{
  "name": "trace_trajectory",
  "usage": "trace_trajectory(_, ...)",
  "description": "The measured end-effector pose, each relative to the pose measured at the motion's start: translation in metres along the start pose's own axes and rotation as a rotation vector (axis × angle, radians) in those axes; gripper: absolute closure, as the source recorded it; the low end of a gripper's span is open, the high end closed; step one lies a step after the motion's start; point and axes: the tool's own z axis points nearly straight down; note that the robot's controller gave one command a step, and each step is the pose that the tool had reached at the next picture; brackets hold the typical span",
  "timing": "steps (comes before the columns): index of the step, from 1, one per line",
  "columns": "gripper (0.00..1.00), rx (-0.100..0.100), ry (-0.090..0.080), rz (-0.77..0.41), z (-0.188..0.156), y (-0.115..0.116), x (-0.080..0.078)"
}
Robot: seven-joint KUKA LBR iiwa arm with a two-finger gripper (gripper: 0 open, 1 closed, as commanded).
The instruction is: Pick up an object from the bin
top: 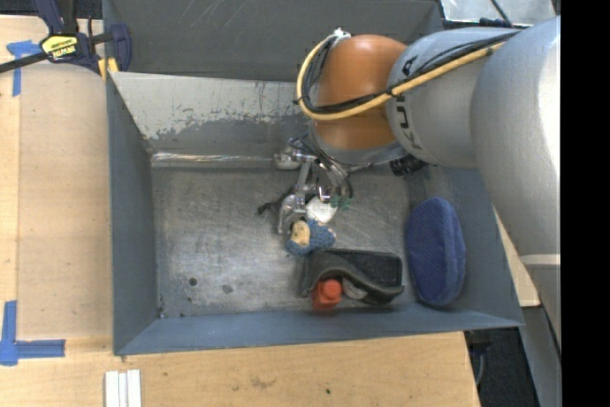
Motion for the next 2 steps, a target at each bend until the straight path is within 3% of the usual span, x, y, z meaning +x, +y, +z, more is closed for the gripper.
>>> trace_trajectory(1,1.0,0.003,-0.023,-0.007,-0.007,0.001,-0.005)
trace_trajectory(2,1.0,0.01,-0.004,0.208,-0.15,-0.074,0.034)
